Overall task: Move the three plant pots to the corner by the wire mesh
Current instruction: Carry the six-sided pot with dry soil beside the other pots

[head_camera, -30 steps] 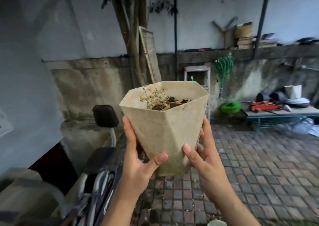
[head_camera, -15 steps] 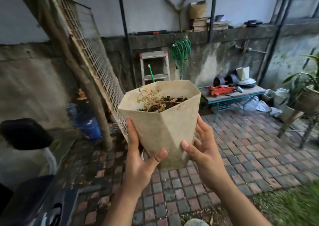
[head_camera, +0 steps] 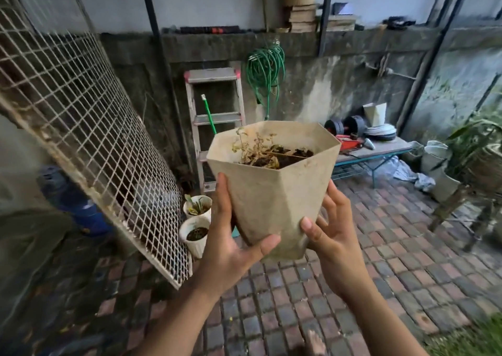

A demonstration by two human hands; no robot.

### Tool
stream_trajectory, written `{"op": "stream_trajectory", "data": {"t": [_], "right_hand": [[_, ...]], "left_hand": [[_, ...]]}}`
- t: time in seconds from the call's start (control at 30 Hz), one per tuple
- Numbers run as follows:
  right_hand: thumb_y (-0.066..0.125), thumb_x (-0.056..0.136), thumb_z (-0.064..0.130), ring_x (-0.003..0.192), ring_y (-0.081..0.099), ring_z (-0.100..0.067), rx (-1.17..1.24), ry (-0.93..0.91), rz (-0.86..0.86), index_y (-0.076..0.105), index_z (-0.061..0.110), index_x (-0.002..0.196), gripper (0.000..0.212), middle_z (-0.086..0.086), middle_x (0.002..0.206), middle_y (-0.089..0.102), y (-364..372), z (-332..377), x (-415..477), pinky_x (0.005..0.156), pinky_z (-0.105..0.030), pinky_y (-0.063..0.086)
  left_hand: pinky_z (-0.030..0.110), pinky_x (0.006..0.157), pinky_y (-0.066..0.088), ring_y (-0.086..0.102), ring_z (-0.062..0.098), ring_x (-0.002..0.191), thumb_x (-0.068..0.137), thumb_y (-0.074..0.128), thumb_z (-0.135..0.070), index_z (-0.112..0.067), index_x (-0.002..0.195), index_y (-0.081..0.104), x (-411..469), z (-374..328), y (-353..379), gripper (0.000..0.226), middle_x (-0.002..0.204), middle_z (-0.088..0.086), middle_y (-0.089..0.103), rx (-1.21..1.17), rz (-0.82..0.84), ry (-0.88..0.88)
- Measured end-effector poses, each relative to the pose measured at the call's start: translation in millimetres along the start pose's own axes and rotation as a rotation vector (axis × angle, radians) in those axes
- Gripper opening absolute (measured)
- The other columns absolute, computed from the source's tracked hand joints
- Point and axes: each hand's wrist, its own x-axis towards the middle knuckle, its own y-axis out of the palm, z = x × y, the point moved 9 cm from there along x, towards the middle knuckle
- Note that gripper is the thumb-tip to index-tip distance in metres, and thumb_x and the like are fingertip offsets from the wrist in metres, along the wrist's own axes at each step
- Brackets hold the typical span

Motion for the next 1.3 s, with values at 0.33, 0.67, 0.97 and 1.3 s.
{"op": "stream_trajectory", "data": {"t": [0.33,0.67,0.97,1.3], "right_hand": [[0.091,0.075,0.052,0.146,0.052,-0.024,0.003,0.122,0.293,0.045,0.051,0.150,0.088,0.006,0.165,0.044,-72,-124,280,0.110,-0.073,0.045],[0.085,0.076,0.030,0.142,0.054,-0.010,0.015,0.100,0.554,0.054,0.055,0.140,0.075,0.015,0.164,0.044,-32,-189,424,0.107,-0.039,0.057],[0.090,0.066,0.026,0.140,0.058,-0.020,0.052,0.208,0.763,0.064,0.053,0.132,0.076,0.008,0.159,0.052,7,-229,537,0.103,-0.042,0.059],[0.094,0.070,0.049,0.145,0.053,-0.020,0.121,0.305,0.976,0.049,0.042,0.151,0.093,0.006,0.162,0.049,29,-301,630,0.110,-0.058,0.052]], "left_hand": [[0.061,0.129,0.034,0.027,0.027,0.165,0.068,0.089,-0.057,-0.084,0.145,-0.010,192,161,75,0.128,0.179,0.006,0.016,0.116,-0.259,-0.153],[0.061,0.127,0.037,0.024,0.017,0.165,0.077,0.084,-0.068,-0.078,0.148,-0.014,291,240,55,0.122,0.175,-0.020,0.007,0.071,-0.468,-0.248],[0.059,0.120,0.047,0.027,0.026,0.166,0.084,0.085,-0.056,-0.076,0.152,-0.006,345,283,43,0.116,0.177,-0.030,0.002,-0.010,-0.670,-0.160],[0.026,0.124,0.040,0.016,-0.004,0.164,0.102,0.067,-0.045,-0.071,0.152,-0.019,421,319,57,0.103,0.172,-0.043,-0.004,0.077,-0.833,-0.137]]}}
